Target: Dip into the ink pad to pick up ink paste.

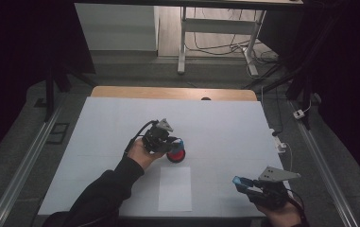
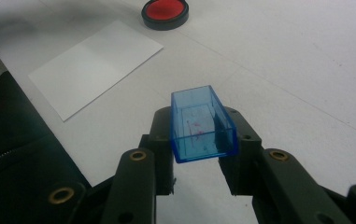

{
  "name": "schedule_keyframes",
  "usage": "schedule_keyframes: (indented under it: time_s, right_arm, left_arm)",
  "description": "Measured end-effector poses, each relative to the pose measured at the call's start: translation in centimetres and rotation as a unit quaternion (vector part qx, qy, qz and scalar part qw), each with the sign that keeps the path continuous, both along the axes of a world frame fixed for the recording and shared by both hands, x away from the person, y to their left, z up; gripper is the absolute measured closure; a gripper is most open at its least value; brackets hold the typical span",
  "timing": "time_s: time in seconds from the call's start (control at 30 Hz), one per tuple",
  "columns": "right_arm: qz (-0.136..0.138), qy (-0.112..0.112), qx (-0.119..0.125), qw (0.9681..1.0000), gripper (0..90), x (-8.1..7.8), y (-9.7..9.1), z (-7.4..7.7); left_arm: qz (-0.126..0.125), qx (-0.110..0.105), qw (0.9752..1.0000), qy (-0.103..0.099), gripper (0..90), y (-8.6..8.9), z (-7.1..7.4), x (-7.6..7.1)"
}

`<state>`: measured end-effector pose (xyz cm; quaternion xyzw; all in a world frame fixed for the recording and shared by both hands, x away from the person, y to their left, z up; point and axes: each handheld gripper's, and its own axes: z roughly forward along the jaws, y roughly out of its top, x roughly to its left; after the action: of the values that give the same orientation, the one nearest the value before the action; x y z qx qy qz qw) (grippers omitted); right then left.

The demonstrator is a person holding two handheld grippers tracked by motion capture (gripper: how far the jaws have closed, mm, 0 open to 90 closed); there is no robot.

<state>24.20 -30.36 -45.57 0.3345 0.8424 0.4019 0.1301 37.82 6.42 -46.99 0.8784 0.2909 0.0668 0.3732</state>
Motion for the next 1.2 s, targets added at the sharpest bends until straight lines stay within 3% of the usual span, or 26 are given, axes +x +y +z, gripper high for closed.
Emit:
schedule_keyframes:
  time_s: [0.5,1.03,1.2]
  right_arm:
    - [0.0,0.001,-0.001,1.0,68.3,0.0,0.0,0.0]
    - [0.001,0.002,-0.001,1.0,68.3,0.1,0.1,-0.1]
    - [0.0,0.003,-0.001,1.0,68.3,0.1,0.1,0.0]
  left_arm:
    - [-0.002,0.019,0.9997,0.011,70.5,-0.6,-1.3,0.1]
    - [0.001,0.042,0.9991,-0.001,70.8,-1.2,-1.5,-0.2]
    - [0.0,0.065,0.9978,-0.015,70.8,-1.7,-1.3,-0.6]
